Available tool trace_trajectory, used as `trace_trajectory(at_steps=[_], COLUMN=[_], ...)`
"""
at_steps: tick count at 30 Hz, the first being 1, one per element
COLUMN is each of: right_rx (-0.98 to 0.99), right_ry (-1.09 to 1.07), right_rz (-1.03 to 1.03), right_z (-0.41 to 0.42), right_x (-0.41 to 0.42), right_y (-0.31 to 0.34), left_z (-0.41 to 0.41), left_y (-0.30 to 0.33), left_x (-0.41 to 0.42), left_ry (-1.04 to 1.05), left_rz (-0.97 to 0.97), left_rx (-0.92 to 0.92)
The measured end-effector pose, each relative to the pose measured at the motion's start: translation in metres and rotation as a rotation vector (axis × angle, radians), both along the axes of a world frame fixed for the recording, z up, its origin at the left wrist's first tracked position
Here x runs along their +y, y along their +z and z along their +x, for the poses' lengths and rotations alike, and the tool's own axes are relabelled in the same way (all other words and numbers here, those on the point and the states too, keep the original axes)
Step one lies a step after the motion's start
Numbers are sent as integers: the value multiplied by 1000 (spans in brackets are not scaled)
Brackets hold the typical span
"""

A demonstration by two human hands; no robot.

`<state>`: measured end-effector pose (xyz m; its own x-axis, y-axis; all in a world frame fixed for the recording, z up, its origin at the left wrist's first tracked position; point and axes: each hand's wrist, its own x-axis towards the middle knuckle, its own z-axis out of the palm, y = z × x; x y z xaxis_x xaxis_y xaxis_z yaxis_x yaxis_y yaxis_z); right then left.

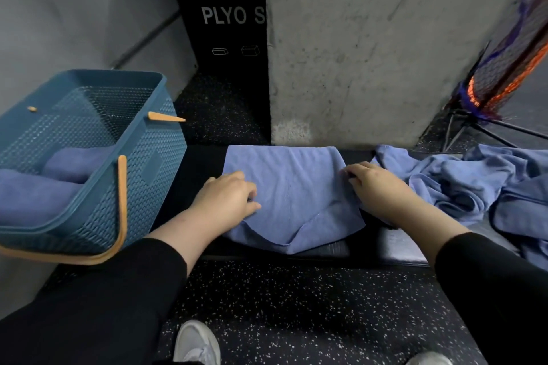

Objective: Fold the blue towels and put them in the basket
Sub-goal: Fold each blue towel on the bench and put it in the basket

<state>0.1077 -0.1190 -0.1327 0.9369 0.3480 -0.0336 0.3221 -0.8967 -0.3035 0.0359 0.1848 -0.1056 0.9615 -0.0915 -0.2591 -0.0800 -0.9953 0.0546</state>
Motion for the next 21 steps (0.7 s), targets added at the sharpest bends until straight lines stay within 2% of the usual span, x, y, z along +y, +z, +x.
trace_trajectory(at_steps=[2, 5, 9, 12, 18, 21], right_rx=[-1, -90, -119, -98, -7, 14], right_ry=[-57, -258, -176, -177, -365, -394], right_rz=[-41, -59, -52, -34, -63, -68], right_z=[4, 19, 15, 21, 42, 47], right_x=[-11, -27, -20, -3, 25, 30], right_y=[-5, -3, -2, -5, -5, -7], left_z=[2, 6, 12, 15, 18, 17], left_y=[-6, -11, -14, -22, -28, -27], left_x=[-7, -13, -15, -12, 1, 4], left_ry=[-14, -20, 34, 40, 98, 111], left_rz=[-45, -15, -28, -49, -83, -97], left_rx=[25, -1, -72, -15, 39, 54])
